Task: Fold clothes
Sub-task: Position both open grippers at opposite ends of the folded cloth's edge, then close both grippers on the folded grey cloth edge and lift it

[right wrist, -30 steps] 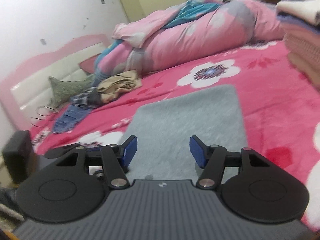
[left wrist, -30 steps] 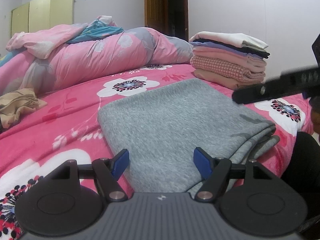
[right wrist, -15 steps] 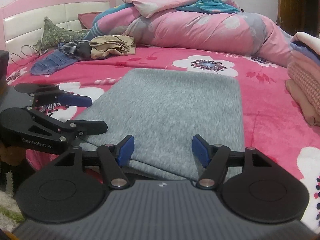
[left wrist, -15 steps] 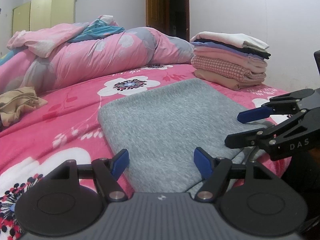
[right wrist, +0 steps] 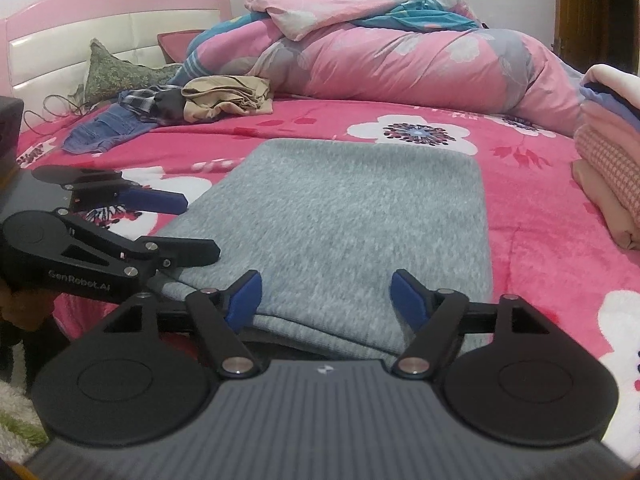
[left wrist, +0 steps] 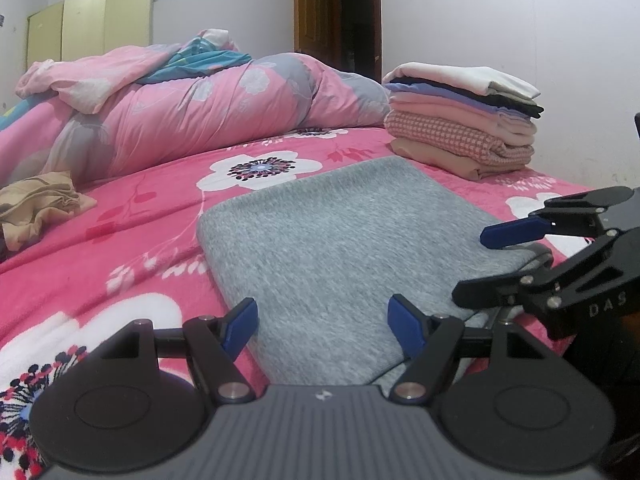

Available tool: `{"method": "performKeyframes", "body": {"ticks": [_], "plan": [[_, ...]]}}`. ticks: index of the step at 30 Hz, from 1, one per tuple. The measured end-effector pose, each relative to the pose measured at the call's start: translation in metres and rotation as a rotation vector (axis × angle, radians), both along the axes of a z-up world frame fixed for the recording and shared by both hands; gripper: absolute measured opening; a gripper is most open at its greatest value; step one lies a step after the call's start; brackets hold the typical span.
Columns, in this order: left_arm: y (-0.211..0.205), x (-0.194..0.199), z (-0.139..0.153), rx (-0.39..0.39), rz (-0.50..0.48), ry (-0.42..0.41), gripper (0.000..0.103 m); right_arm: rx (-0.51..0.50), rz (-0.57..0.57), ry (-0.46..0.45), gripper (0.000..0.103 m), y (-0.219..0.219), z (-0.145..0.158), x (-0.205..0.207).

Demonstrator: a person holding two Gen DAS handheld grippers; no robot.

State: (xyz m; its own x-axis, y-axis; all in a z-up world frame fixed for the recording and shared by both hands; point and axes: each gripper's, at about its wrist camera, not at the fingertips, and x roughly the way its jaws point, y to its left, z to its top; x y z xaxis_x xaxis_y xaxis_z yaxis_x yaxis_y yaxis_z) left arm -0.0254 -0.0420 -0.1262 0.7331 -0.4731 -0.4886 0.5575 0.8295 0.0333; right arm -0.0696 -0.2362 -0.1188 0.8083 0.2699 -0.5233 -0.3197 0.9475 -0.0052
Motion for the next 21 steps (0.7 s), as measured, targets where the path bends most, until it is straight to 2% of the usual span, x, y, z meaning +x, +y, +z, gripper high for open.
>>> {"method": "performKeyframes", "body": {"ticks": [4,12,14,18,21], "plan": [[-0.002,0.002,0.004,0.01,0.008,0.021,0.073,-0.004,0.005,-0.003,0.08,0.002,-0.002,-0.002],[-0.008,0.023,0.015,0.028,0.084,0.194,0.082,0.019,0.006,-0.006,0.083,0.0,-0.003,-0.003],[-0.011,0.026,0.018,0.042,0.099,0.216,0.083,0.034,0.009,0.006,0.083,-0.003,0.0,-0.002],[-0.018,0.025,0.022,0.093,0.121,0.217,0.085,0.082,-0.012,0.006,0.083,-0.016,0.01,0.0],[-0.025,0.024,0.025,0.133,0.139,0.213,0.086,0.203,-0.068,-0.01,0.083,-0.042,0.02,0.002]]}}
